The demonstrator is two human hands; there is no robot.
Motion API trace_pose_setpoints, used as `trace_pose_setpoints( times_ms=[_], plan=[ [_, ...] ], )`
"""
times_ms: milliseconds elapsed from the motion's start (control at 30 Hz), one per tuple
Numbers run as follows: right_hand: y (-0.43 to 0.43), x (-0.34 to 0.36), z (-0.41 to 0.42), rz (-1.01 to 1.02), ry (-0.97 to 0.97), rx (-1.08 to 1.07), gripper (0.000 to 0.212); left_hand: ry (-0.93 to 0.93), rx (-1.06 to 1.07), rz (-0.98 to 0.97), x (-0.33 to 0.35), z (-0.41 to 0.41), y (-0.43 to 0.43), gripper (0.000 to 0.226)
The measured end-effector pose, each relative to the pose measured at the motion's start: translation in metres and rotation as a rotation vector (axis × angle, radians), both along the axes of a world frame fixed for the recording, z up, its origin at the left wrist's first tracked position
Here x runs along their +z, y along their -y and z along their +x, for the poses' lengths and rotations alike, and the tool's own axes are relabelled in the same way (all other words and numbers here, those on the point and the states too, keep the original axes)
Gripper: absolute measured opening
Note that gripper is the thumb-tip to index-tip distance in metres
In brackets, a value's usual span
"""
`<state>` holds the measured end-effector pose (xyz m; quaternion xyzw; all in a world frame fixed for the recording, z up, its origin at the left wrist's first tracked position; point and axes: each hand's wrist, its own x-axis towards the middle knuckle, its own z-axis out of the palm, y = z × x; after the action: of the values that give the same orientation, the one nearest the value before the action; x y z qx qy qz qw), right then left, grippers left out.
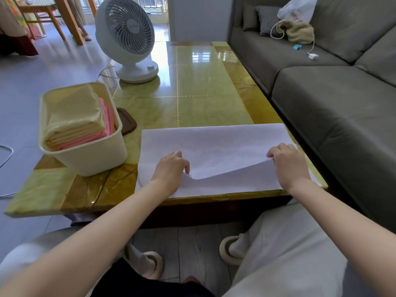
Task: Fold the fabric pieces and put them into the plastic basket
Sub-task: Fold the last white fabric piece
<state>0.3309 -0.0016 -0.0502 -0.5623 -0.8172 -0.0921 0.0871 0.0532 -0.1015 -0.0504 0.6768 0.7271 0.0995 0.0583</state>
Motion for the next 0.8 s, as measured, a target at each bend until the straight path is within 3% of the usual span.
trace_pose_setpoints(
  times_ms=[100,233,500,800],
  plan=[
    [0.013,-0.009,0.005,-0.148,0.195,0.070,0.031,-0.019,-0.002,-0.025,-0.005,-0.002,0.006,0.035],
    [0.021,-0.014,0.005,-0.145,0.291,0.066,0.026,-0.019,0.004,0.000,-0.006,-0.002,0.016,0.034],
    [0.020,-0.012,0.007,-0.095,0.269,0.029,0.024,0.033,0.002,0.071,-0.005,0.000,0.037,0.036],
    [0.031,-0.024,0.010,-0.189,0.123,0.000,0.017,0.013,-0.070,-0.056,-0.020,0.010,0.058,0.018]
  ],
)
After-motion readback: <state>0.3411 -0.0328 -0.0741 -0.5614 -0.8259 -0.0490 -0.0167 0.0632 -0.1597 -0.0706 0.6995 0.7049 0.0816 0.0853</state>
